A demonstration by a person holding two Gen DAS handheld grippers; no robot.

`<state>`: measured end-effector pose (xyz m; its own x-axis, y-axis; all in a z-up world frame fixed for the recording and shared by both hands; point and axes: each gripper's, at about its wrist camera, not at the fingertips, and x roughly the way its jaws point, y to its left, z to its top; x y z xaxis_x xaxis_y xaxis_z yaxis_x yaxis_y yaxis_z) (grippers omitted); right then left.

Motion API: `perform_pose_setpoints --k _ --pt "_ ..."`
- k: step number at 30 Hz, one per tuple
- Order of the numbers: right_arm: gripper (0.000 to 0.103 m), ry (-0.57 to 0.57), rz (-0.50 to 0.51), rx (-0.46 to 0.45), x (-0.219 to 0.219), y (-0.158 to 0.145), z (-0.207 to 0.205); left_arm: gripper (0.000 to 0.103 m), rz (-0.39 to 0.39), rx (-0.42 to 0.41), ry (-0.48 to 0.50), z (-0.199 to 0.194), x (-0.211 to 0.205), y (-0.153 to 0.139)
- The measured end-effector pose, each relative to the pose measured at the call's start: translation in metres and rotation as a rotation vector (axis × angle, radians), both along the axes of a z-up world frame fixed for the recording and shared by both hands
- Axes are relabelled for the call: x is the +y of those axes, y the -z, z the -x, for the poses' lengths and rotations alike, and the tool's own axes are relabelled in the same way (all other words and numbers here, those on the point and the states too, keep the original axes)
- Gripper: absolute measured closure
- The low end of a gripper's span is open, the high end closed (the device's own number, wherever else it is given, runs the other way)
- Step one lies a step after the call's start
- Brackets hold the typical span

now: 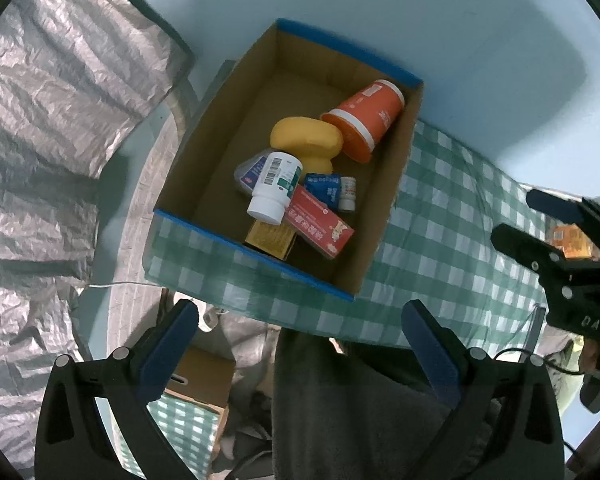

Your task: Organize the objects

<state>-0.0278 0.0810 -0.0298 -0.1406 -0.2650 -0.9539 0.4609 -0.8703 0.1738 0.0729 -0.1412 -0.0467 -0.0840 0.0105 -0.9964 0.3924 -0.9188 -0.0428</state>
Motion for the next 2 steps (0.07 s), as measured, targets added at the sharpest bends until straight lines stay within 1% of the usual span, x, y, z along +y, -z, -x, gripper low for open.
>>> perform_pose_setpoints --k 2 --pt "0.022 0.003 0.001 -0.001 -0.0001 0.0003 -0.0003 0.001 0.0 0.004 0.006 -0.001 0.002 -0.0001"
